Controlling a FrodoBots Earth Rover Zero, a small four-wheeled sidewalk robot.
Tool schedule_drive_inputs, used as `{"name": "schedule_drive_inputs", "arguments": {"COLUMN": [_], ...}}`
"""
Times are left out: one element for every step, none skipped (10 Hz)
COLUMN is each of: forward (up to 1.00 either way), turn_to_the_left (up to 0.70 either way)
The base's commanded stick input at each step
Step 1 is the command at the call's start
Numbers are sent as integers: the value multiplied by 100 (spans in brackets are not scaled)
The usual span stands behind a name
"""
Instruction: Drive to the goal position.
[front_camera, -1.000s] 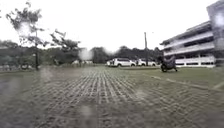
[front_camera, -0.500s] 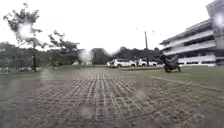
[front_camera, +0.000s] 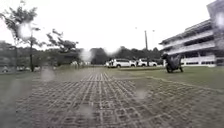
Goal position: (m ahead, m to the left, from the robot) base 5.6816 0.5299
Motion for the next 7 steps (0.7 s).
{"name": "schedule_drive_inputs", "arguments": {"forward": [85, 85, 85, 85, 85, 85, 85], "turn_to_the_left": [0, 22, 17, 5, 0, 0, 0]}}
